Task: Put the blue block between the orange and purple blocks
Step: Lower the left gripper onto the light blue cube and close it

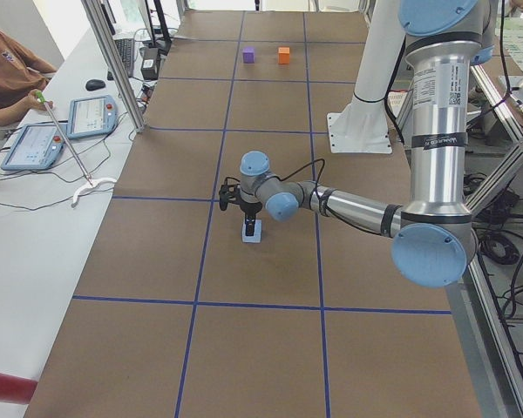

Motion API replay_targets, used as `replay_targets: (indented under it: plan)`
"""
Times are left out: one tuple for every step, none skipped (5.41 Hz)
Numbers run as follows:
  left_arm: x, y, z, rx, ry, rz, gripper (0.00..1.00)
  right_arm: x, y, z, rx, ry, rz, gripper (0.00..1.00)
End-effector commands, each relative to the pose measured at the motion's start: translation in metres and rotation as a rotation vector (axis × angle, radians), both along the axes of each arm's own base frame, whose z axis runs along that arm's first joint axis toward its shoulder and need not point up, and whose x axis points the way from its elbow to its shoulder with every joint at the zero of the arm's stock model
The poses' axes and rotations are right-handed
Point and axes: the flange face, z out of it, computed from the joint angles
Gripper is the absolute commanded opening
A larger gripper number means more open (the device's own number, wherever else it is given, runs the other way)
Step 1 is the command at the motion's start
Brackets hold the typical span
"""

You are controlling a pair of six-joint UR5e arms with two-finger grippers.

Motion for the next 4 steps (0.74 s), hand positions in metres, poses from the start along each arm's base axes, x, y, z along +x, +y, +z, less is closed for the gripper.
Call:
replay_targets:
  plan:
    - [0.0151,0.0038,0.0148,-0.020,-0.017,0.027,1.00,0.0003,0.0008,0.0007,-0.003,0.000,0.001,1.00]
    - [0.0202,0.0051,0.0189,-0.024,-0.023,0.038,1.00,0.0003,0.0008,0.0013,-0.001,0.000,0.000,1.00]
    - [0.0200,0.0035,0.0192,-0.008,-0.040,0.020,0.80,0.0004,0.0015,0.0022,-0.005,0.000,0.000,1.00]
    - [0.0199,0.0032,0.0193,-0.002,-0.043,0.022,0.14,0.0003,0.0014,0.0012,-0.003,-0.001,0.000,1.00]
